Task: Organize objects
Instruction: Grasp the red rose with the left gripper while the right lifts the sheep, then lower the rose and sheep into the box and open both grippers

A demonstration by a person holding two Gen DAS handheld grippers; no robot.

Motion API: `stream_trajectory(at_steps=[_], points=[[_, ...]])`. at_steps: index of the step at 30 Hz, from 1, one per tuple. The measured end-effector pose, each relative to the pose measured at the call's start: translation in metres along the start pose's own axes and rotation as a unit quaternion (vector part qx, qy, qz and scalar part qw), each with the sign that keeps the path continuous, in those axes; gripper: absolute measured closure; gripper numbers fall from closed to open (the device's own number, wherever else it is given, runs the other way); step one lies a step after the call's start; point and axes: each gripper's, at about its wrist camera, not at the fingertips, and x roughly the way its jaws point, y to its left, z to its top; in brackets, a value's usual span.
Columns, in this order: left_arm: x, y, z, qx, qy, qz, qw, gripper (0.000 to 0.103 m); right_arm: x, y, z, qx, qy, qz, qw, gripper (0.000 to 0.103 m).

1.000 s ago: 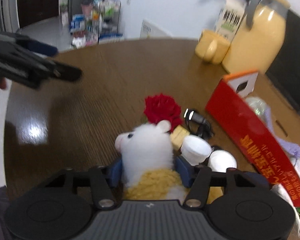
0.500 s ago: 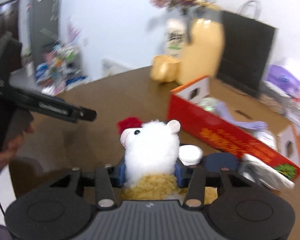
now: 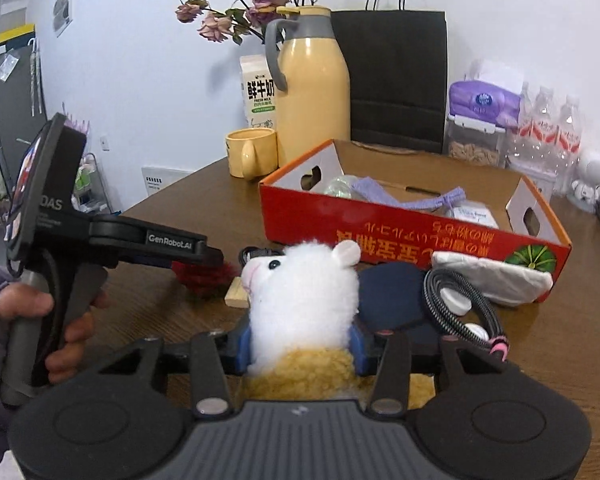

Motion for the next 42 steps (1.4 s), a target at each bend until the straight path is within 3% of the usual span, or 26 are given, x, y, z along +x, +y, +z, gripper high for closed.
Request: stream_trajectory(at_steps=[11, 23, 32, 42], points=[[-0.030, -0.007, -0.001, 0.002, -0.048, -0.009, 0.9988, 0.068, -0.002, 0.000, 0.002, 0.002, -0.013, 0.009, 1.000, 0.059], [-0.061, -0.056, 0.050, 0.029, -0.121, -0.046, 0.9912, 0.068, -0.019, -0.006, 0.055, -0.001, -0.097, -0.007, 0.995, 0.059], [-0.031, -0.093, 0.086, 0.026, -0.123, -0.056, 0.9904, 0.068, 0.003, -0.049, 0.101, 0.025, -0.128, -0.052, 0.990, 0.059], [0.029, -0.133, 0.119, 0.009, -0.117, -0.032, 0.9925, 0.068, 0.066, -0.109, 0.123, 0.077, -0.116, -0.101, 0.985, 0.059]])
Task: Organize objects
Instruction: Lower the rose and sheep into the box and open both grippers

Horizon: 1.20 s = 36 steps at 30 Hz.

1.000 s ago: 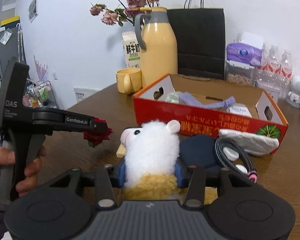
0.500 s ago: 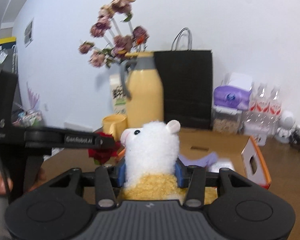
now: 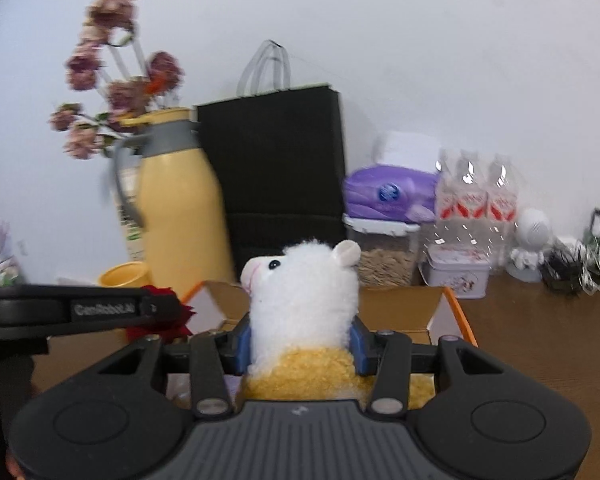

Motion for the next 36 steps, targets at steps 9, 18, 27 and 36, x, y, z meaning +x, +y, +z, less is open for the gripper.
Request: stream_trajectory(at_steps=[9, 18, 27, 36], points=[[0.051, -0.001, -0.002, 0.000, 0.024, 0.027, 0.9993, 0.068, 0.057, -0.015, -0.013, 0.004, 0.045, -0.003, 0.999, 0.059], [0.065, -0.005, -0.013, 0.018, 0.044, 0.035, 0.9983, 0.068, 0.060, -0.023, -0.018, 0.005, 0.047, -0.001, 0.999, 0.058], [0.065, -0.007, -0.015, 0.024, 0.046, 0.039, 0.9979, 0.066, 0.068, -0.019, -0.023, -0.009, 0.056, -0.003, 0.998, 0.052], [0.059, -0.004, -0.012, 0.025, 0.040, 0.041, 0.9980, 0.045, 0.068, -0.026, -0.022, 0.003, 0.064, -0.014, 0.998, 0.013]])
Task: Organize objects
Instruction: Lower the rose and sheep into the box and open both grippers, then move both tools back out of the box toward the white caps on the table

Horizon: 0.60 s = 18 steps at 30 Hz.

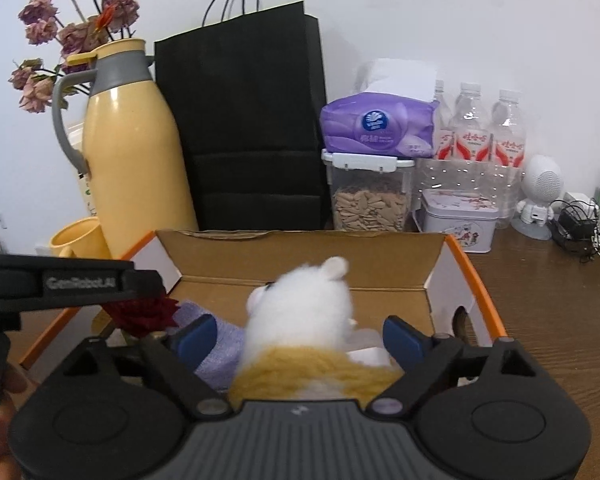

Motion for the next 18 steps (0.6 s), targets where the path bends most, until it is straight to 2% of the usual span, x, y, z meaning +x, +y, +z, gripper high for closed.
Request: stream_trajectory(at_steps=[3, 5, 6, 10, 11, 18], points=[[-0.003, 0.001, 0.001, -0.001, -0.004, 0.001, 1.0000, 0.031, -0.001, -0.005, 0.002, 0.016, 0.004, -0.001, 1.000, 0.010], [-0.005, 0.000, 0.002, 0.001, -0.008, 0.003, 1.0000, 0.028, -0.001, -0.008, 0.002, 0.025, 0.006, -0.002, 1.000, 0.008], [-0.006, 0.000, 0.002, 0.001, -0.009, 0.003, 1.0000, 0.021, -0.002, -0.010, 0.003, 0.029, 0.005, -0.001, 1.000, 0.005], [-0.009, -0.003, 0.002, 0.007, -0.013, 0.006, 0.9999, 0.007, -0.010, -0.012, 0.006, 0.035, -0.003, 0.003, 0.999, 0.003], [-0.010, -0.003, 0.002, 0.009, -0.013, 0.008, 0.9998, 0.001, -0.012, -0.012, 0.006, 0.036, -0.005, 0.004, 0.999, 0.002], [-0.015, -0.004, 0.003, 0.009, -0.015, 0.014, 0.9998, 0.000, -0.015, -0.009, 0.008, 0.035, 0.001, 0.006, 0.999, 0.000]])
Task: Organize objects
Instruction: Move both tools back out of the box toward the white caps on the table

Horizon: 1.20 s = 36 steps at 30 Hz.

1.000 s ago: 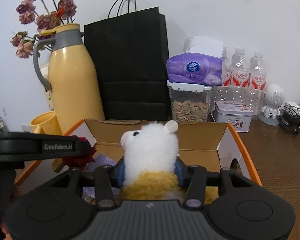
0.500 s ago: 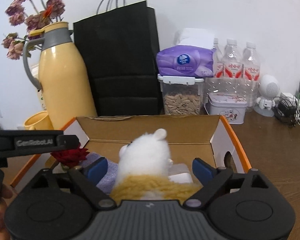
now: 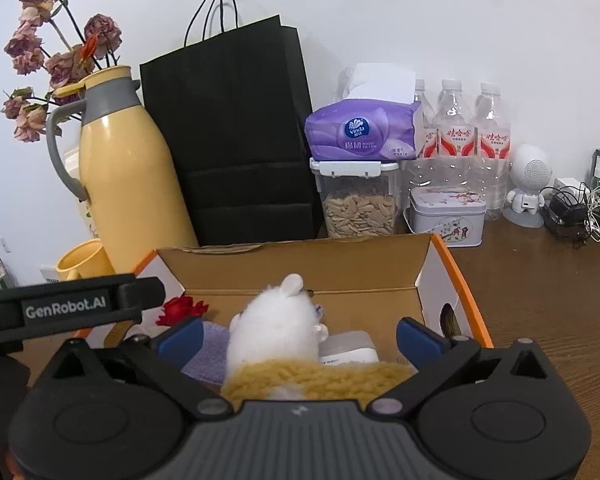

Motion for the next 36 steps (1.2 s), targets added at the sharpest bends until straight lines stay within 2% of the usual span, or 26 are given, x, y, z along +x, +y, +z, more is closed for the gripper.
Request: stream_trajectory(at_steps=[8, 15, 20, 24, 36], points=[[-0.021, 0.004, 0.003, 0.000, -0.015, -0.005, 0.9999, 0.000, -0.018, 0.006, 0.001, -0.016, -0.012, -0.001, 1.000, 0.000], [-0.056, 0.011, -0.001, 0.008, -0.037, -0.013, 0.9992, 0.000, -0.049, 0.015, -0.002, -0.036, -0.039, 0.001, 0.999, 0.000], [-0.087, 0.020, -0.016, 0.016, -0.054, -0.023, 0.9981, 0.000, -0.074, 0.021, -0.012, -0.053, -0.052, 0.007, 0.997, 0.000], [-0.108, 0.035, -0.034, 0.021, -0.054, -0.030, 0.9979, 0.000, -0.096, 0.025, -0.028, -0.060, -0.051, 0.011, 0.997, 0.000], [-0.159, 0.080, -0.082, 0.024, -0.037, -0.009, 0.9990, 0.000, -0.155, 0.028, -0.098, -0.086, -0.025, 0.005, 0.996, 0.000]])
